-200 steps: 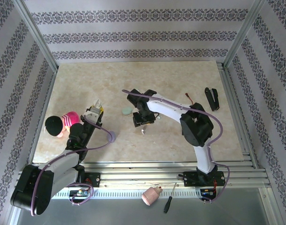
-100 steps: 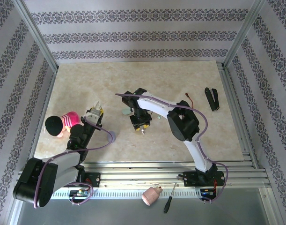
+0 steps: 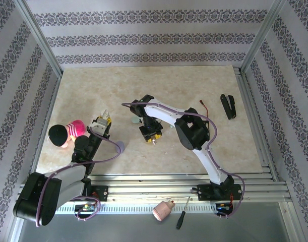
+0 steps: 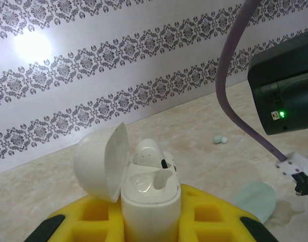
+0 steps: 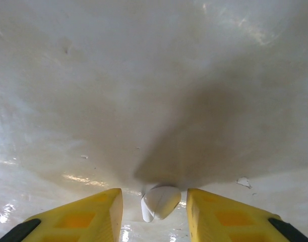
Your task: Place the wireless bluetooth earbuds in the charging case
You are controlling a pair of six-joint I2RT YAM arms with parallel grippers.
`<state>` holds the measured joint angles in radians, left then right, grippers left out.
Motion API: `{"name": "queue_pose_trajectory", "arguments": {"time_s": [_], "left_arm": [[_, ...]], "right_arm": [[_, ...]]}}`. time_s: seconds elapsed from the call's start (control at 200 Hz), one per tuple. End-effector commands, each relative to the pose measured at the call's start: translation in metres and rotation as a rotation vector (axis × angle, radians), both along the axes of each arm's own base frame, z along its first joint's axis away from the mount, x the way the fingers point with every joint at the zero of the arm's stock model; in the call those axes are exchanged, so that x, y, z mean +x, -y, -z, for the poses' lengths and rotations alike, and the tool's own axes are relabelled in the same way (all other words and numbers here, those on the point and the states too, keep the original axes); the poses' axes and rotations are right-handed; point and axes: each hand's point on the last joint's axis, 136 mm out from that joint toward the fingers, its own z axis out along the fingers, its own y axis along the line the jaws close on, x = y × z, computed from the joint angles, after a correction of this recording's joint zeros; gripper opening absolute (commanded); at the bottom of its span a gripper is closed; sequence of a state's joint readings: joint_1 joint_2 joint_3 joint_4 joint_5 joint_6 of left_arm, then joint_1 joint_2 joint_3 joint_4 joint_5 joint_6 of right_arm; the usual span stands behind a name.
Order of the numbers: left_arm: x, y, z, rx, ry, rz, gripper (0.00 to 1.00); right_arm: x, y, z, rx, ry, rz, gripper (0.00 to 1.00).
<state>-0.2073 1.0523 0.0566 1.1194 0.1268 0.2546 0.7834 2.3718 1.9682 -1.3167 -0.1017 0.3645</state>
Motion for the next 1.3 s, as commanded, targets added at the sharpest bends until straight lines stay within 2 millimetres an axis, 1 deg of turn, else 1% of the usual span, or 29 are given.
{"name": "queue_pose_trajectory", "arguments": {"time_s": [0.0,0.365,0.455,0.65,0.774,0.849,0.909,0.944,1.114,1.204,1.299], "left_arm": [[-0.002,-0.003,-0.007,-0.023,0.03,-0.002,0.0],[-0.001,0.0,-0.004,-0.024,0.019,0.014,0.0],[-0.001,0.001,-0.005,-0.025,0.018,0.021,0.0],[0.0,0.005,-0.008,-0.041,0.022,0.047,0.0],[0.0,0.01,-0.012,-0.06,0.022,0.072,0.0],[0.001,0.012,-0.016,-0.079,0.02,0.082,0.0],[0.004,0.009,-0.016,-0.104,0.002,0.066,0.0],[0.005,0.012,-0.017,-0.106,-0.004,0.077,0.0],[0.006,0.031,-0.03,-0.155,0.002,0.181,0.0],[0.004,0.046,-0.04,-0.176,0.018,0.256,0.0],[0.002,0.065,-0.045,-0.175,0.034,0.346,0.0]], "right_arm": [[-0.006,0.005,0.001,-0.034,-0.032,-0.039,0.38],[-0.002,0.004,0.015,-0.05,-0.033,-0.049,0.33],[-0.001,0.005,0.014,-0.054,-0.026,-0.05,0.26],[0.0,0.005,0.008,-0.036,0.001,-0.034,0.23],[0.001,-0.001,-0.005,0.028,0.039,-0.005,0.23],[0.004,-0.005,-0.017,0.082,0.079,0.015,0.23],[0.006,-0.006,-0.027,0.113,0.116,0.032,0.23],[0.01,-0.006,-0.032,0.137,0.151,0.042,0.23],[0.026,-0.012,-0.066,0.322,0.311,0.118,0.23],[0.035,-0.013,-0.085,0.43,0.391,0.168,0.23],[0.043,-0.012,-0.105,0.541,0.473,0.214,0.23]]}}
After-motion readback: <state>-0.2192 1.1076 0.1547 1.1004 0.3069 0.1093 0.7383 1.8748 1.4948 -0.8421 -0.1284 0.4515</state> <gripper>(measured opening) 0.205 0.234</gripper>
